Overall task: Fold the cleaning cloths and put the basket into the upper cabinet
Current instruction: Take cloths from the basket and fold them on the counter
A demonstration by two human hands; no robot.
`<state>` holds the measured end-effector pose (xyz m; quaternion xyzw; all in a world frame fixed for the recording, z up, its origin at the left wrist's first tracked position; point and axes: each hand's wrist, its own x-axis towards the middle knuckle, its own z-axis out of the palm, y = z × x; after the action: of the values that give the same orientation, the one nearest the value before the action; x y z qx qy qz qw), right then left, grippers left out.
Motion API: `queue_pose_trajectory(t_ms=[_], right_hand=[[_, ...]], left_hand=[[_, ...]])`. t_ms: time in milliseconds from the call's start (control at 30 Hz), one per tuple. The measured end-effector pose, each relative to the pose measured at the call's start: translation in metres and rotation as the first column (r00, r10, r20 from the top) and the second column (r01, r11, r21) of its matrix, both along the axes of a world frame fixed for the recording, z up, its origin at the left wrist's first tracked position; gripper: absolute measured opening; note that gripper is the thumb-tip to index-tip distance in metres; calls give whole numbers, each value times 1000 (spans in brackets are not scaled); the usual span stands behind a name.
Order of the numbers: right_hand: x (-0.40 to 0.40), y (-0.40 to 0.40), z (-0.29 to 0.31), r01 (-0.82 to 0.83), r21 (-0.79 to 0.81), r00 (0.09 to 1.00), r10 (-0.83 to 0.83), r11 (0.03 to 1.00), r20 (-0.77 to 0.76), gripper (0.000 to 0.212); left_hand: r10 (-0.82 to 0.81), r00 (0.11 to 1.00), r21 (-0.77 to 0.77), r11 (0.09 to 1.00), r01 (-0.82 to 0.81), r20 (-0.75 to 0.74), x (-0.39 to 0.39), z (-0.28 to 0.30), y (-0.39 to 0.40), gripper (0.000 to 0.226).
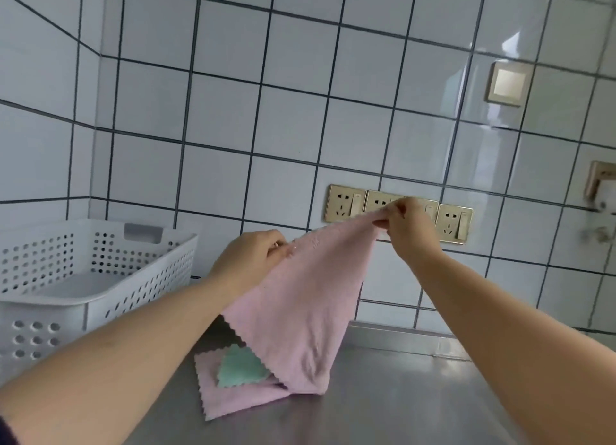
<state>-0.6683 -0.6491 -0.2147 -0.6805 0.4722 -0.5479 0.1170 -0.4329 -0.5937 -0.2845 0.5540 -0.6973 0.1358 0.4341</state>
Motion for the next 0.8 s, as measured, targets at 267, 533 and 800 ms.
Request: queue_pose_trajectory(t_ms=[267,533,800], right_hand=[[-18,-12,10,74,-13,997,-74,997,-34,27],[-28,11,21,17,-126,975,-44,992,-218,51],[-57,78,-19,62,-116,941,-97,991,-325,22]], left_hand=[[95,943,119,983,-140,320,27,25,-1,14],[140,933,-133,972,-193,-333,27,63,2,12],[-30,942,31,999,43,-335,19,53,80,14]])
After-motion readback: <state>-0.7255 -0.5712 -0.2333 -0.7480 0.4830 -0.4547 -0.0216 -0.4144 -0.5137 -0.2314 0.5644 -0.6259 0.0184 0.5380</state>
